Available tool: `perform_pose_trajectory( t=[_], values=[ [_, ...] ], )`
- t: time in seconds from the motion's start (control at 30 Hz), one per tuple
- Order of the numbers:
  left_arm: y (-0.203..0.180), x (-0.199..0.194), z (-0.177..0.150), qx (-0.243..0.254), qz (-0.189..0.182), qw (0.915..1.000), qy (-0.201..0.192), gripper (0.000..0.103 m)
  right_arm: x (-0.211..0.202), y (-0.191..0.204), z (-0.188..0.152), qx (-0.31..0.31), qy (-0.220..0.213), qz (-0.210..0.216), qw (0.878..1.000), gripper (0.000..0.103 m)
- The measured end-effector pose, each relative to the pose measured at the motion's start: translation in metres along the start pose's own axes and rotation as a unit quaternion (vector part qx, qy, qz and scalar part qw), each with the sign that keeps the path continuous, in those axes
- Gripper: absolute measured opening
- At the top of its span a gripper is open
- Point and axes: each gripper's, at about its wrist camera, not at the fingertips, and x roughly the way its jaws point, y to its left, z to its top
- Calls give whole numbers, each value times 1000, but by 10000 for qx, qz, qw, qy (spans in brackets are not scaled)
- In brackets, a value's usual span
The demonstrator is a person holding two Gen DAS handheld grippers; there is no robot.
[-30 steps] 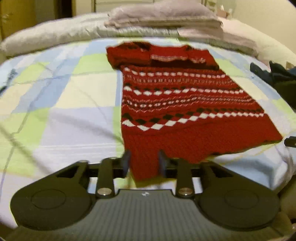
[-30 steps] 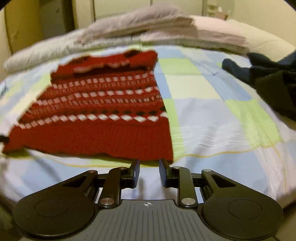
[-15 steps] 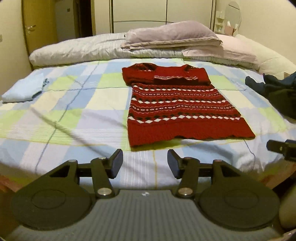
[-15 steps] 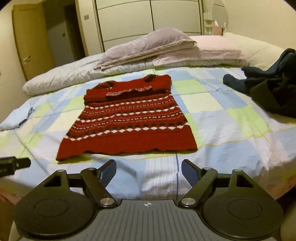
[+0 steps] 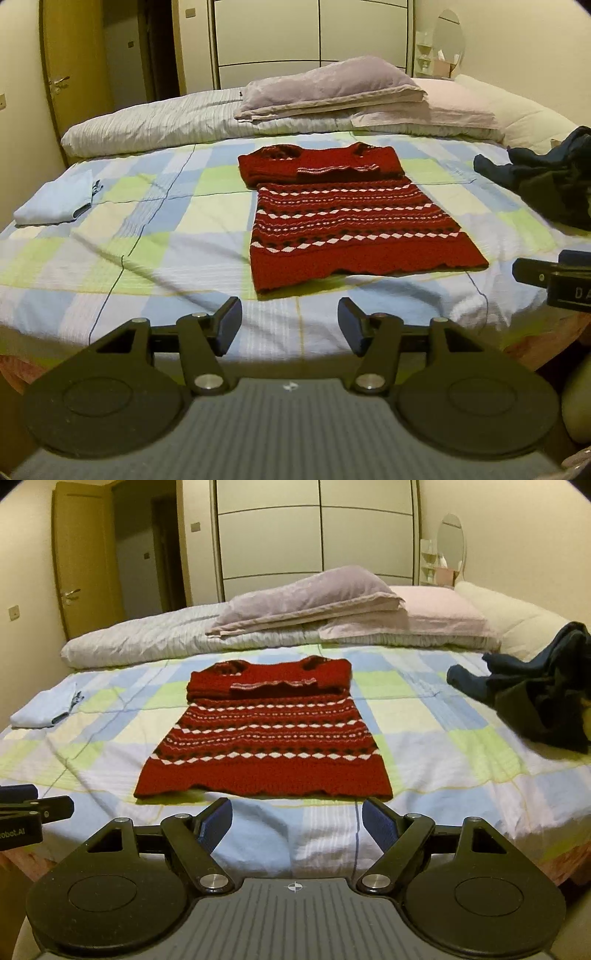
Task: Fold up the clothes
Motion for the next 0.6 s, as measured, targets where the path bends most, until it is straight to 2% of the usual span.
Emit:
perform_pose_trajectory(
  t=[0.6],
  values=[
    [2,7,-5,15,-84,9999,135,56,-1,-8,-7,34,20,-2,10000,80]
  ],
)
